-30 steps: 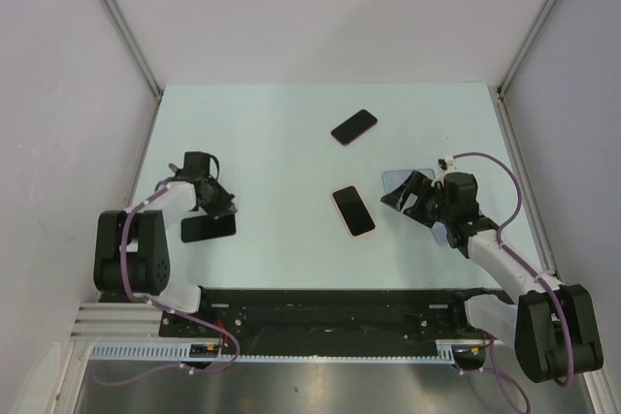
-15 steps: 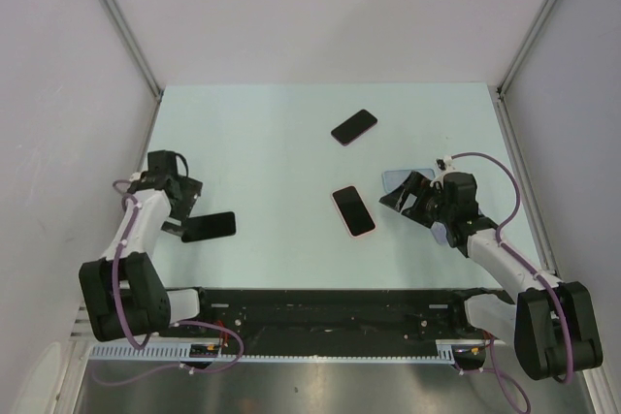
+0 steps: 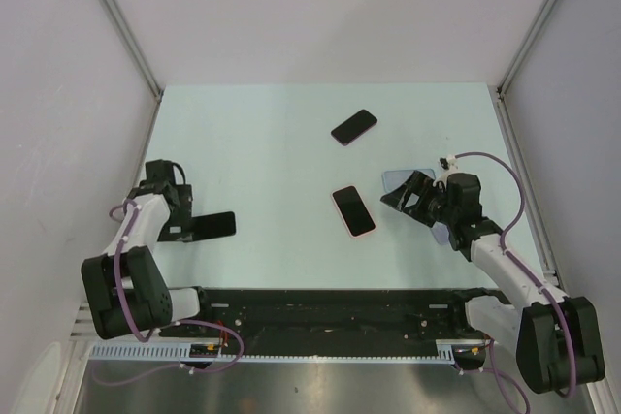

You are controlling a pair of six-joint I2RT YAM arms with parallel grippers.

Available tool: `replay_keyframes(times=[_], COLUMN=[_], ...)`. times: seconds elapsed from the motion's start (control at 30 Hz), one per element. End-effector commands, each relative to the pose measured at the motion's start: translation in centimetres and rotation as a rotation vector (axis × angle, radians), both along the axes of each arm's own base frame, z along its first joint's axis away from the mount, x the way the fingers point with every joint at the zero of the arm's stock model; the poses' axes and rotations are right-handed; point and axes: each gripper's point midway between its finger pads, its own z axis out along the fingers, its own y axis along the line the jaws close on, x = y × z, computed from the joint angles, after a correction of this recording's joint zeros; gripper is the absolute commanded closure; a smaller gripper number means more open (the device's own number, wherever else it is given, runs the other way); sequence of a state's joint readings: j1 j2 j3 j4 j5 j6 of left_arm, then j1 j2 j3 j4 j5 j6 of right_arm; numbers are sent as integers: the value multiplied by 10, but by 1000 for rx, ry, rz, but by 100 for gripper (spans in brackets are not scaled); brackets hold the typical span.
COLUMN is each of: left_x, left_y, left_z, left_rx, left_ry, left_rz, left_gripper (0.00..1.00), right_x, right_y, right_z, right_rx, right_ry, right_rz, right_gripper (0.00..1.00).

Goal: Put the phone into the phone case

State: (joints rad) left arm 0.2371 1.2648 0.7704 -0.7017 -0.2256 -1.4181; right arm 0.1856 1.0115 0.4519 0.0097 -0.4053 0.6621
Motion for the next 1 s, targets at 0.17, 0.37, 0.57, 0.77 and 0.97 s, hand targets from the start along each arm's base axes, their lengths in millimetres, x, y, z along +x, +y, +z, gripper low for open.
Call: replay_keyframes(times=[0.17, 0.37, 0.57, 0.77, 0.97], left_x=[-13, -14, -17, -24, -19], left_y=[6, 8, 6, 6, 1], left_z=[-31, -43, -55, -55, -58], left_rx=[-15, -37, -69, -82, -116], left_ry=[109, 215, 278, 368, 374], left_rz=[85, 89, 95, 110, 86], left_gripper=[0, 0, 1, 11, 24], right_x=[5, 5, 3, 6, 17], right_y=[-2, -2, -3, -4, -13], right_z=[23, 23, 18, 22, 23], right_rx=[13, 19, 13, 37, 59], right_ry=[-65, -60, -34, -32, -12], right_rz=[-20, -22, -26, -57, -147], right_gripper=[2, 2, 2, 2, 3])
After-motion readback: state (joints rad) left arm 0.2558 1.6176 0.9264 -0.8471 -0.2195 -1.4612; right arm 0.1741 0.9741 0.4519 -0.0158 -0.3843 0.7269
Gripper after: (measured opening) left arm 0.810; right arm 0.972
